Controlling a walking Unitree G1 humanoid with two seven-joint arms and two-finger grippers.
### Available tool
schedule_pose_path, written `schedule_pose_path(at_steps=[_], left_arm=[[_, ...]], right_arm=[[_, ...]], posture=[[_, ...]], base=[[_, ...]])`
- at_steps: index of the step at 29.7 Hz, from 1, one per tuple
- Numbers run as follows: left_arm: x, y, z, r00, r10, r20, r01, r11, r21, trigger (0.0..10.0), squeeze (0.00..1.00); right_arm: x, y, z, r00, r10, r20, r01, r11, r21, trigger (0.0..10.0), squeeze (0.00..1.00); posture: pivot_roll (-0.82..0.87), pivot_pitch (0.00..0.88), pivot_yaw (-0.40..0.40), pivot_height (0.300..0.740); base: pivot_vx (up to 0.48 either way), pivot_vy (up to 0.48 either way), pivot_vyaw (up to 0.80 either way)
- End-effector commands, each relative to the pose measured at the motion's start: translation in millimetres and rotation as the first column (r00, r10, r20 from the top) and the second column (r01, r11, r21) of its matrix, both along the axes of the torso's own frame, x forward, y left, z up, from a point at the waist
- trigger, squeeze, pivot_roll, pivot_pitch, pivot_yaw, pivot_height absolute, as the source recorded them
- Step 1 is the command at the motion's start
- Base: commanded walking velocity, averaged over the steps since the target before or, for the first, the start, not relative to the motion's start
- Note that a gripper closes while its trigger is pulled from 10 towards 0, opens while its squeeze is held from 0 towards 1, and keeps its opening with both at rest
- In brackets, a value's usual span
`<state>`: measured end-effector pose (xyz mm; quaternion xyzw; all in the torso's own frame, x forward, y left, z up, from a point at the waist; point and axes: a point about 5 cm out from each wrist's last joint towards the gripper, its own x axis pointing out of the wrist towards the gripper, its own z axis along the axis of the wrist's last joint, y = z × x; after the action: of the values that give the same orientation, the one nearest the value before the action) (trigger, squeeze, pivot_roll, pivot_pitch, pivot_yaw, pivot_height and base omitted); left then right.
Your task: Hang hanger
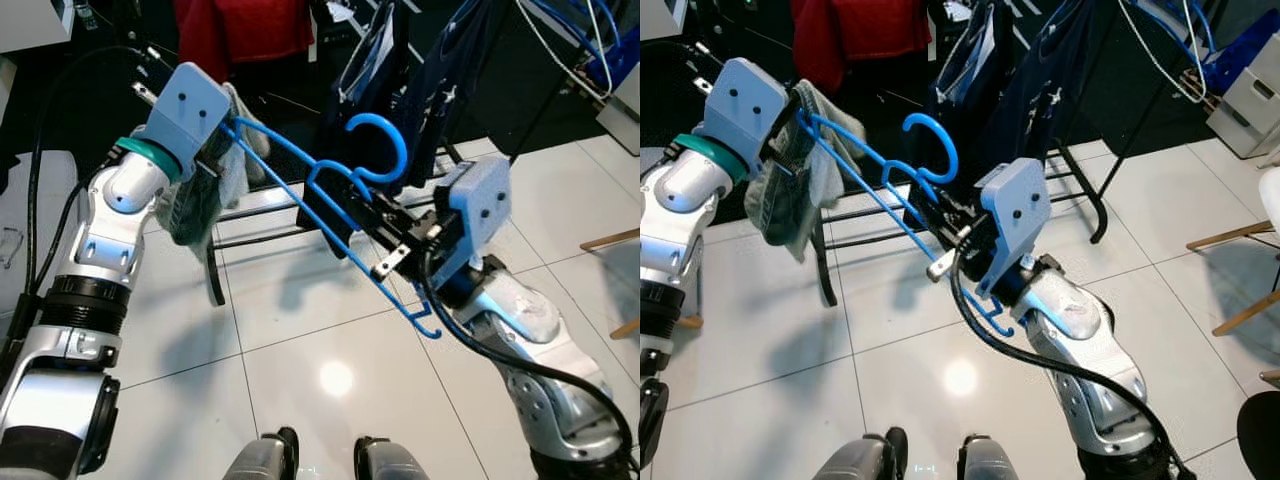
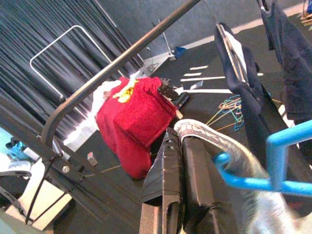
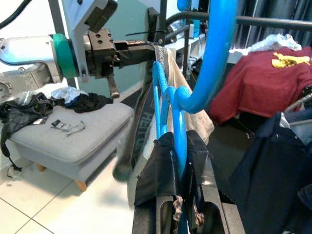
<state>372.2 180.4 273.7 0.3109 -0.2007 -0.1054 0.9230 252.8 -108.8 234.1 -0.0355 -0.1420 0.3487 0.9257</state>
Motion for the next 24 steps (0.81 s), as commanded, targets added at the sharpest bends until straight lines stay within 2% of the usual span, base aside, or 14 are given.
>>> schedule_pose_path(at_steps=[1,15,19,24], left_arm=[[0.8,0.1,1,1.0,-0.002,0.005,0.002,1.0,0.005,10.0,0.0],[-0.2,4.0,5,1.0,0.005,0.016,-0.005,1.0,0.014,10.0,0.0],[-6.3,-1.5,9,0.999,-0.038,0.028,0.038,0.999,0.008,10.0,0.0],[-19.3,-17.3,14,0.991,-0.132,0.037,0.132,0.991,-0.001,10.0,0.0]], right_arm=[[-1.6,-4.2,0,1.0,-0.024,0.006,0.024,1.0,-0.004,10.0,0.0],[6.5,-8.6,-7,0.997,-0.073,-0.004,0.073,0.997,0.003,10.0,0.0],[18.1,-9.2,-12,0.995,-0.096,-0.025,0.096,0.995,0.007,10.0,0.0],[35.8,1.9,-12,0.997,-0.068,-0.023,0.068,0.998,0.011,10.0,0.0]], posture=[[-0.12,0.117,0.102,0.74],[-0.11,0.115,0.103,0.74],[-0.1,0.117,0.107,0.74],[-0.09,0.116,0.104,0.74]], base=[[0.0,0.0,0.0],[0.0,0.0,0.0],[0.0,0.0,0.0],[0.0,0.0,0.0]])
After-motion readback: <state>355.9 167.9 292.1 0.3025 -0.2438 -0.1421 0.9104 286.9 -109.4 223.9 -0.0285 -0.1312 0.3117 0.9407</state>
